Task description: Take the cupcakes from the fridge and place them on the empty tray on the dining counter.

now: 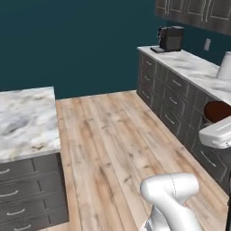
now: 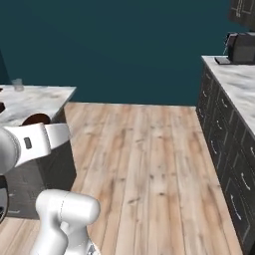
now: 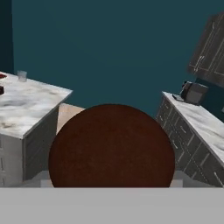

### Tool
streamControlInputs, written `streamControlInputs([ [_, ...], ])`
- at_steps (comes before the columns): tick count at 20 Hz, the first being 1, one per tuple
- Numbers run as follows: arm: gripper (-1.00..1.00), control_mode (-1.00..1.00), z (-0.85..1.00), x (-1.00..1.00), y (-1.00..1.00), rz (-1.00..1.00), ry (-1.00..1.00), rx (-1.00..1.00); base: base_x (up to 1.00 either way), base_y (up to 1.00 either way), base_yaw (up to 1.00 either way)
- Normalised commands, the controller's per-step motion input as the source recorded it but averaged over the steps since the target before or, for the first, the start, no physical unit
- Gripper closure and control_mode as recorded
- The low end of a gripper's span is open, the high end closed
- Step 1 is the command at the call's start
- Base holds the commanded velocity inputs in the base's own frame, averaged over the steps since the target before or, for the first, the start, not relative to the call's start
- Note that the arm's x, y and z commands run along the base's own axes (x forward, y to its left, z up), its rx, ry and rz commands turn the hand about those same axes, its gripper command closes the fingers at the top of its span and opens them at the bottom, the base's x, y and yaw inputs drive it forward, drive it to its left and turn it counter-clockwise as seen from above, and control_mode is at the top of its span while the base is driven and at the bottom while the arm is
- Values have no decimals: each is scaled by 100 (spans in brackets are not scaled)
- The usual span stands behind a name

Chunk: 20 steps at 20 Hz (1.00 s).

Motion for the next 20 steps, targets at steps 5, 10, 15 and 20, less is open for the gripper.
streamControlInputs([
  [5,100,100,0,0,0,0,0,0,100,-17,0],
  [10,100,100,0,0,0,0,0,0,100,-21,6],
  [15,100,100,0,0,0,0,0,0,100,-23,29],
  [20,100,100,0,0,0,0,0,0,100,-46,44],
])
